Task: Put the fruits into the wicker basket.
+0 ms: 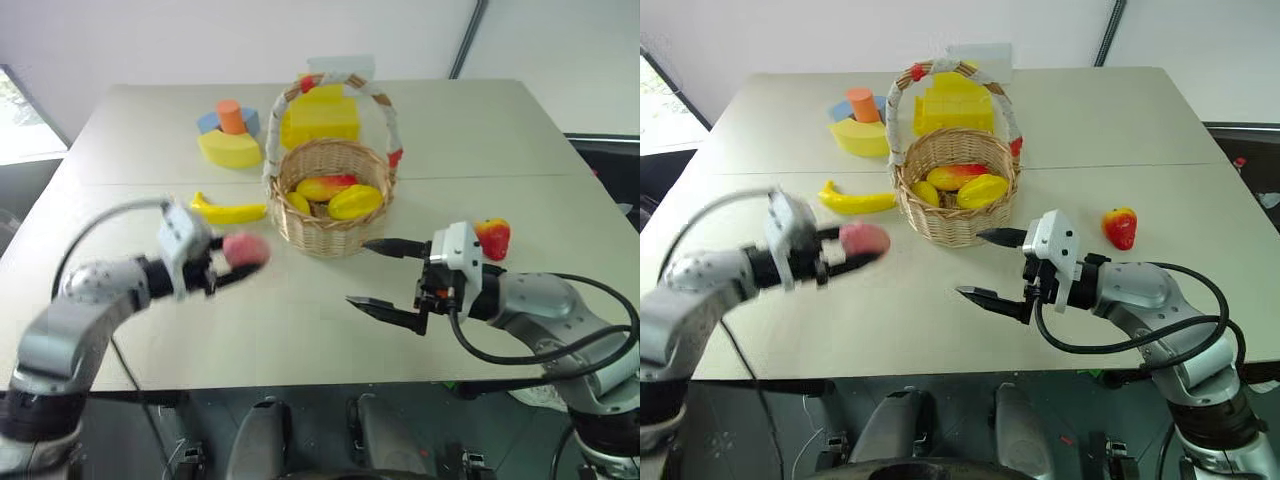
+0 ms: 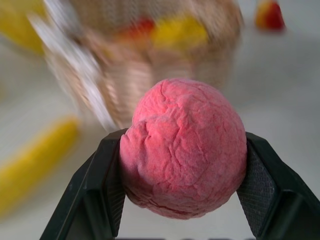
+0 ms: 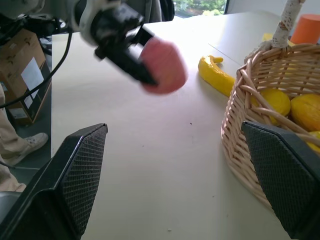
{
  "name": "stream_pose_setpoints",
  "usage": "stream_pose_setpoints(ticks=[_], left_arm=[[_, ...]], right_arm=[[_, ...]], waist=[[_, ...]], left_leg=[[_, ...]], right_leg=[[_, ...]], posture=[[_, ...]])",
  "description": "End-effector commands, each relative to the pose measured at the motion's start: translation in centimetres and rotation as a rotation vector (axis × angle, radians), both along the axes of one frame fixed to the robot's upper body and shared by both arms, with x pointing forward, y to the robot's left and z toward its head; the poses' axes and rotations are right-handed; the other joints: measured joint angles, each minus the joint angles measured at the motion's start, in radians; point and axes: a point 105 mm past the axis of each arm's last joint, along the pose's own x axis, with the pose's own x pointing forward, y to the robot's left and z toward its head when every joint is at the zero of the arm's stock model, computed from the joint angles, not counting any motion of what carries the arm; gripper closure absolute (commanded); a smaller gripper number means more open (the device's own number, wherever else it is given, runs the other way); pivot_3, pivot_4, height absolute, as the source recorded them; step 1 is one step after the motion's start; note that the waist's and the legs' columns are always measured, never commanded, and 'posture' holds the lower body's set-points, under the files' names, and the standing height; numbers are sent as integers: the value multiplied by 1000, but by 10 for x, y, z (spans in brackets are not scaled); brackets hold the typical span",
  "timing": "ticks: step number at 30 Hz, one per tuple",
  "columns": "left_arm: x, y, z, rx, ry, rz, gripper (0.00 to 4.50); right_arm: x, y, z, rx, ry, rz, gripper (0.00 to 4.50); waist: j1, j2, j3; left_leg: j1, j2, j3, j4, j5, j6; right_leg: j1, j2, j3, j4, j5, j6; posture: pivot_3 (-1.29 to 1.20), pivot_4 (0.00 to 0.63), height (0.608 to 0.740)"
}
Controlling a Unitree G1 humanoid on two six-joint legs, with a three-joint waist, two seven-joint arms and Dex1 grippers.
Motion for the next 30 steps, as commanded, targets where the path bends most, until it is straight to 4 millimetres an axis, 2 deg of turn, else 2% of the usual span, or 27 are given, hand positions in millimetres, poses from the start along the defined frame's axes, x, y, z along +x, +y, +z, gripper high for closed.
stream_pose_setpoints(ticks=[1, 6, 10, 13, 14, 16, 19, 24, 25, 27, 30], left_arm=[[15, -25, 23, -15, -89, 6, 1699], [45, -69, 16, 78, -120, 3, 1699], [52, -82, 11, 131, -148, -16, 1699], [52, -88, 18, 75, -142, -43, 567], [52, -87, 21, 75, -157, -45, 53], [49, -83, 28, 73, -191, -54, 53], [40, -64, 47, 14, -239, -75, 53], [33, -6, 54, 74, -219, 5, 53], [32, 5, 53, 113, -220, 29, 53], [33, 41, 36, 388, -231, 122, 53], [36, 66, 17, 607, -202, 150, 53]], right_arm=[[3, 1, 7, 13, -39, 2, 0], [6, 7, 8, 28, -52, 7, 0], [5, 9, 8, 36, -55, 2, 0], [5, 7, 8, 46, -59, -31, 0], [5, 6, 7, 50, -60, -45, 0], [6, 6, 6, 54, -59, -64, 0], [7, 6, 5, 57, -62, -73, 0], [9, 6, 6, 61, -72, -78, 0], [9, 6, 7, 61, -74, -79, 0], [10, 6, 7, 62, -74, -75, 0], [11, 9, 6, 67, -71, -60, 0]], waist=[[1, 0, 0], [4, 0, 0], [-10, 0, 0], [-11, 0, 0], [-10, 0, 0], [-11, 0, 0], [-14, 0, 0], [-18, 0, 0], [-16, 0, 0], [-15, 0, 0], [-9, 0, 0]], left_leg=[[0, -1, 0, 0, 0, 0], [0, -3, 1, 0, 0, 0], [0, -2, 1, 0, 0, 0], [0, -1, 1, 0, 0, 0], [0, -1, 1, 0, 0, 0], [0, -1, 1, 0, 0, 0], [0, -1, 1, 0, 0, 0], [0, 0, 1, -1, 0, 0], [0, 0, 1, -1, 0, 0], [0, 0, 1, -1, 0, 0], [0, 0, 2, -1, 0, 0]], right_leg=[[0, 0, 0, 0, 0, 0], [0, 1, 1, 0, 0, 0], [-1, 2, 1, 0, 0, 0], [-1, 2, 1, 1, 0, 0], [-1, 2, 1, 1, 0, 0], [-1, 2, 1, 1, 0, 0], [-2, 2, 1, 1, 0, 0], [-2, 3, 2, 1, 0, 0], [-2, 3, 2, 1, 0, 0], [-2, 3, 1, 1, 0, 0], [-2, 2, 2, 1, 0, 0]], posture=[[0, 150, 740], [0, 150, 740], [0, 150, 740], [0, 150, 740], [0, 150, 740], [0, 150, 740], [0, 150, 740], [0, 150, 740], [0, 150, 740], [0, 150, 740], [0, 150, 740]])
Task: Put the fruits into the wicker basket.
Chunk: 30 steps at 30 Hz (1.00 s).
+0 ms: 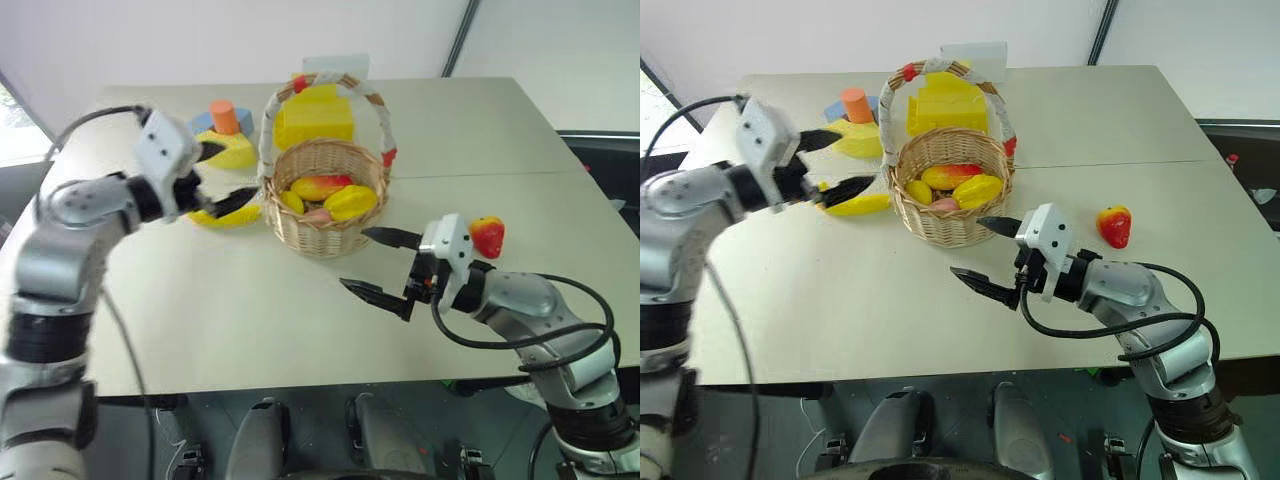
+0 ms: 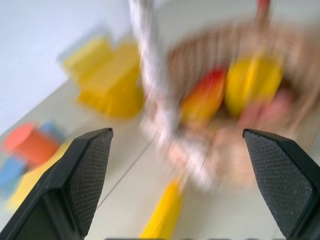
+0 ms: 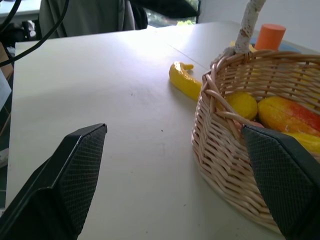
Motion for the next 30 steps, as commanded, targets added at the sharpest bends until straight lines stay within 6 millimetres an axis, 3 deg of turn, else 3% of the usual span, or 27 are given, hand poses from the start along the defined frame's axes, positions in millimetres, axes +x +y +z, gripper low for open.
stream_pose_setpoints(ticks=[1, 7, 15, 21, 24, 28, 30], left_arm=[[4, 13, -12, 203, 0, -1, 53], [30, 9, -47, 321, 120, -46, 53], [71, -3, -65, 427, 143, -77, 53], [83, 1, -76, 460, 181, -61, 53], [87, 2, -78, 427, 189, -44, 952], [88, 4, -78, 395, 190, -32, 3060], [89, 7, -76, 388, 179, -16, 3871]], right_arm=[[-2, 8, 10, 20, -48, 42, 0], [1, 19, 12, 35, -58, 85, 0], [1, 18, 13, 36, -65, 71, 0], [-1, 17, 12, 42, -66, 46, 0], [-2, 17, 12, 46, -68, 37, 0], [-2, 17, 13, 47, -69, 35, 0], [-2, 17, 13, 46, -69, 37, 0]], waist=[[10, 0, 0], [26, -1, 0], [20, -1, 0], [6, -1, 0], [3, -1, 0], [2, -1, 0], [1, -1, 0]], left_leg=[[0, 0, 0, 0, 0, 0], [-1, -2, 1, 1, 0, 0], [-3, -2, 1, 1, 0, 0], [-3, -2, 0, 1, 0, 0], [-2, -2, 0, 1, 0, 0], [-2, -2, 0, 1, 0, 0], [-2, -2, 0, 1, 0, 0]], right_leg=[[0, 0, 0, 0, 0, 0], [1, -1, -1, 0, 0, 0], [-1, 0, -2, 0, 0, 0], [-2, 0, -2, 1, 0, 0], [-1, 0, -2, 2, 0, 0], [-2, 0, -1, 2, 0, 0], [-2, 0, -1, 2, 0, 1]], posture=[[0, 150, 740], [0, 150, 740], [0, 150, 740], [0, 150, 740], [0, 150, 740], [0, 150, 740], [0, 150, 740]])
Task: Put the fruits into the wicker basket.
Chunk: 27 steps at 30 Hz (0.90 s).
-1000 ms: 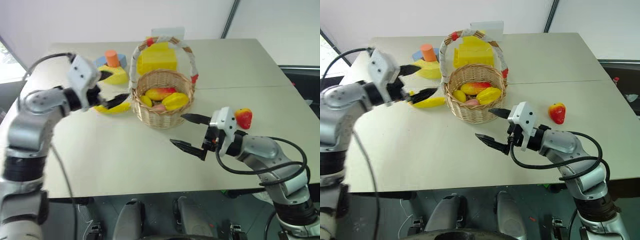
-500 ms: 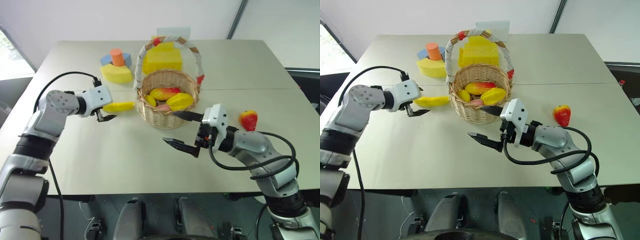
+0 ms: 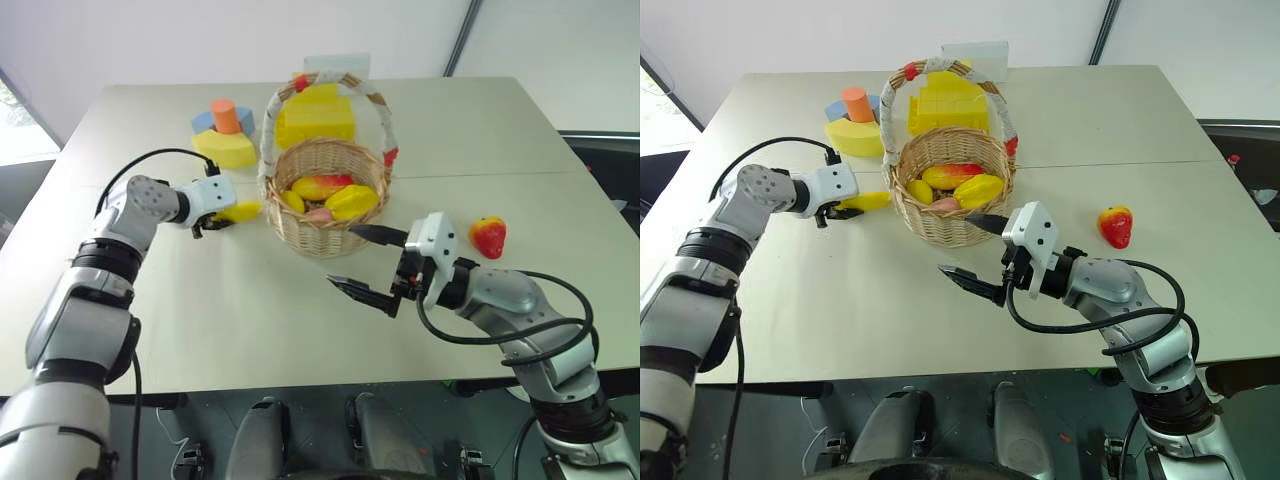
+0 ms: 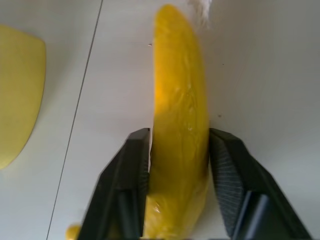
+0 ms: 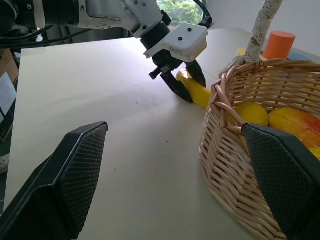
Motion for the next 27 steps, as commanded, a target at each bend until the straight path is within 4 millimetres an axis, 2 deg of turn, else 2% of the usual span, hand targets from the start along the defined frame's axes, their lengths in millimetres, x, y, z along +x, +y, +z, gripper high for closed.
stream_pose_setpoints(ticks=[1, 4, 6, 9, 12, 14, 15, 18, 21, 24, 27], left_arm=[[3, 12, 17, -30, -62, 42, 4018], [-3, 25, 39, -122, -113, 69, 4018], [-13, 27, 56, -238, -133, 60, 4018], [-44, 20, 87, -415, -165, -30, 4018], [-90, -5, 121, -605, -149, -155, 4018], [-110, -25, 129, -651, -129, -218, 4018], [-114, -45, 129, -657, -127, -253, 4018], [-119, -88, 127, -661, -137, -319, 4018], [-109, -140, 126, -751, -150, -350, 4018], [-93, -165, 119, -731, -183, -337, 4018], [-80, -172, 114, -742, -172, -300, 4018]], right_arm=[[-6, 3, 13, 20, -56, 17, 0], [-5, 2, 13, 15, -61, 15, 0], [-5, 1, 14, 14, -62, 13, 0], [-4, -1, 14, 10, -64, 9, 0], [0, -6, 15, 1, -70, -2, 0], [4, -10, 16, -3, -74, -10, 0], [8, -12, 17, -6, -76, -19, 0], [15, -17, 18, -12, -81, -38, 0], [19, -22, 18, -19, -85, -60, 0], [19, -26, 18, -22, -91, -87, 0], [18, -29, 19, -21, -98, -116, 0]], waist=[[0, 0, 0], [-5, 0, 0], [-7, 0, 0], [-4, 0, 0], [-1, 0, 0], [5, 0, 0], [8, 0, 0], [17, 0, 0], [24, -1, 0], [18, -1, 0], [3, -1, 0]], left_leg=[[0, 0, 0, 0, 0, 0], [0, 0, 0, 0, 0, 0], [-1, 2, 1, 0, 0, 0], [-1, 4, 0, -1, 0, 0], [-3, 4, 0, 0, 0, 0], [-3, 3, -1, 0, 0, 0], [-3, 3, -2, 1, 0, 0], [3, 1, -2, 1, 0, 0], [3, 0, -2, 2, 0, 0], [2, -1, -1, 2, 0, 0], [2, 0, -1, 1, 0, 0]], right_leg=[[0, 0, 0, 0, 0, 0], [-1, 0, 0, 0, 0, 0], [-2, 0, 1, 0, 0, 0], [-3, -1, 1, 1, 0, 0], [-3, -3, 1, 1, 0, 0], [-2, -4, 1, 0, 0, 0], [-1, -4, 0, 0, 0, 0], [6, -4, 0, -1, 0, 0], [6, -3, 1, 0, 0, 0], [4, -1, 2, -1, 0, 0], [2, 1, 2, 0, 0, 0]], posture=[[0, 150, 740], [0, 150, 740], [0, 150, 740], [0, 150, 740], [0, 150, 740], [0, 150, 740], [0, 150, 740], [0, 150, 740], [0, 150, 740], [0, 150, 740], [0, 150, 740]])
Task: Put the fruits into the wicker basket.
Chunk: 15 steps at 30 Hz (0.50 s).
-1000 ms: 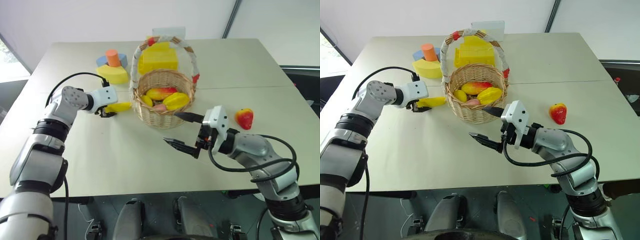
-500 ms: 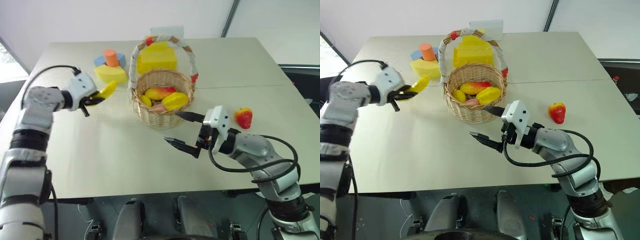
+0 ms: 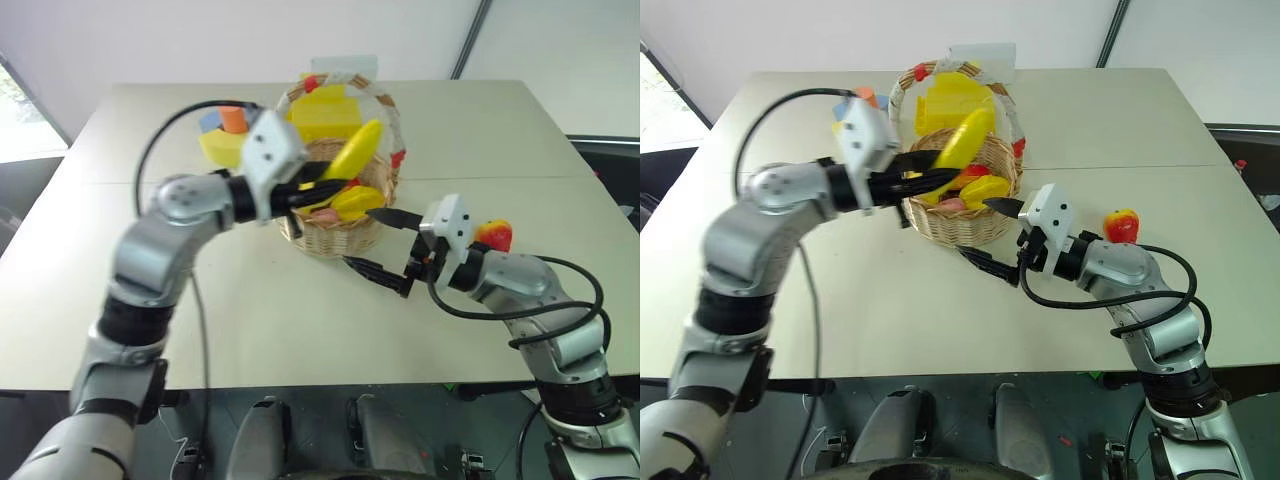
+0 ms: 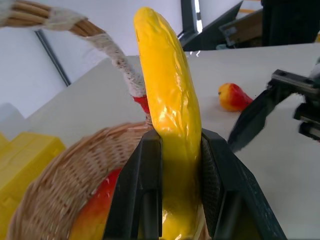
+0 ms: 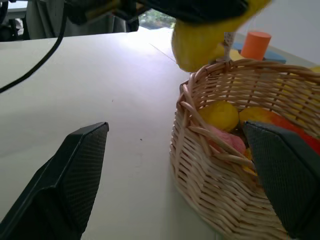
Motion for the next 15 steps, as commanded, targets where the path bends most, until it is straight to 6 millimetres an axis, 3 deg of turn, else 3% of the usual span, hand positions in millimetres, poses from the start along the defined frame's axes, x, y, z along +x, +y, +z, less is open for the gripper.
stream_pose_setpoints(ticks=[1, 7, 11, 14, 15], left_arm=[[11, 1, 5, 9, -41, 48, 3523], [13, 3, 10, -15, -56, 28, 637], [1, 10, 21, -101, -76, -32, 637], [-18, 9, 14, -148, -18, -138, 637], [-23, 8, 11, -150, -3, -161, 637]], right_arm=[[-3, -6, 12, 3, -65, -35, 0], [2, -30, 11, 2, -73, -181, 0], [18, -84, 3, -30, -47, -436, 0], [34, -149, -10, -68, -19, -750, 0], [36, -162, -13, -73, -12, -814, 0]], waist=[[-10, 0, 0], [-7, 0, 0], [-5, 0, 0], [-6, 1, 0], [-6, 1, 0]], left_leg=[[0, 0, 0, 0, 0, 0], [0, 1, 0, 0, 0, 0], [0, 0, 0, 0, 0, 0], [0, 0, 1, 0, 0, 0], [0, 0, 1, 0, 0, 0]], right_leg=[[0, 0, 0, 0, 0, 0], [-1, 0, 0, 1, 0, 0], [0, -2, 0, 0, 0, 0], [0, -2, 0, 0, 0, 0], [1, -2, 0, 0, 0, 0]], posture=[[0, 150, 740], [0, 150, 740], [0, 150, 740], [0, 150, 740], [0, 150, 740]])
